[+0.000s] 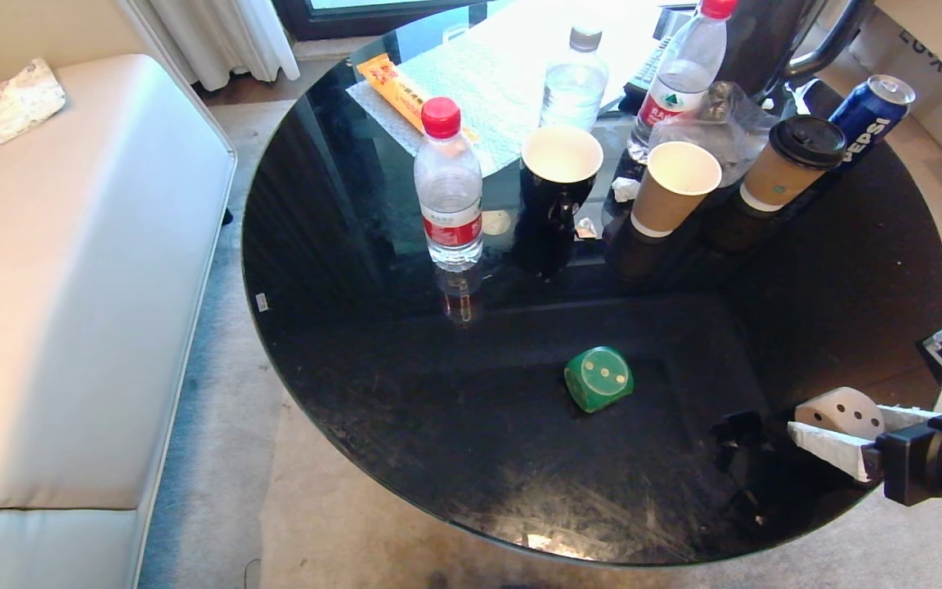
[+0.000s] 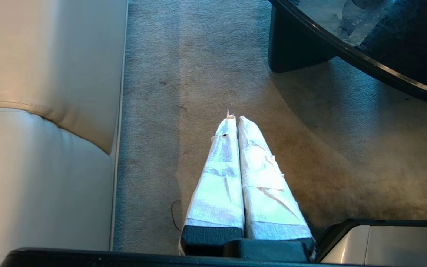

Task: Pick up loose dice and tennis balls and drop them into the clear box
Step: Pick up toys out of the box

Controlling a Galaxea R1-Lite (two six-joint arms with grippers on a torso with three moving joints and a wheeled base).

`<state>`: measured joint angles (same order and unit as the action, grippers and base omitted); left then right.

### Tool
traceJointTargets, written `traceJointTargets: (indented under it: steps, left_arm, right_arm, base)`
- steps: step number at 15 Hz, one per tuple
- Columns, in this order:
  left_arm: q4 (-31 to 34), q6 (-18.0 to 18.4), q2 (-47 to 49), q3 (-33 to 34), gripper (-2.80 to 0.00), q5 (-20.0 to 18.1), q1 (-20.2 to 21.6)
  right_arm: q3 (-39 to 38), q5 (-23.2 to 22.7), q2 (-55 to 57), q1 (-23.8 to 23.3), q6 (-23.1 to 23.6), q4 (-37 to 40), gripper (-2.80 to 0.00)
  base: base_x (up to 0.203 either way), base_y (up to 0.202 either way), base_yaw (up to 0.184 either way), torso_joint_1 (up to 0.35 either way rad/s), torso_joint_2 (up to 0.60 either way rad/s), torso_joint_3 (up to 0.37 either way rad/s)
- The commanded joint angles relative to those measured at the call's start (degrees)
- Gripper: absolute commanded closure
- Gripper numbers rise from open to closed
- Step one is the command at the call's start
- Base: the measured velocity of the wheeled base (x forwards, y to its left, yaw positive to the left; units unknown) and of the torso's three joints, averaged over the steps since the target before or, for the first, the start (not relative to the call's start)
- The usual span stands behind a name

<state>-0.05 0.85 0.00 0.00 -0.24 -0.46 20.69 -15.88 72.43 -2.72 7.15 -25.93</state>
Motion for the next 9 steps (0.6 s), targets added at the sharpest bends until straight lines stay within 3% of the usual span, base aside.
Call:
traceJointTargets:
  steps: [1, 4, 5, 9]
  left_arm:
    - [0.0, 0.0, 0.0, 0.0, 0.0, 0.0, 0.0]
    - [0.0, 0.0, 0.0, 0.0, 0.0, 0.0, 0.0]
    - [0.0, 0.0, 0.0, 0.0, 0.0, 0.0, 0.0]
    - [0.0, 0.0, 0.0, 0.0, 0.0, 0.0, 0.0]
  right_arm:
    - [0.2, -0.1, 1.3, 0.0, 0.3, -0.3, -2.8]
    - [0.3, -0.1, 2.3, -0.6, 1.0, -0.3, -2.8]
    - [0.3, 0.0, 2.8, -0.6, 1.1, -0.3, 0.0]
    - [0.3, 0.0, 3.5, -1.2, 2.0, -0.4, 0.0]
  base:
    - [0.0, 0.0, 0.0, 0.0, 0.0, 0.0]
    - [0.0, 0.0, 0.0, 0.0, 0.0, 0.0]
    - [0.0, 0.0, 0.0, 0.0, 0.0, 0.0]
    - [0.0, 0.0, 0.0, 0.0, 0.0, 0.0]
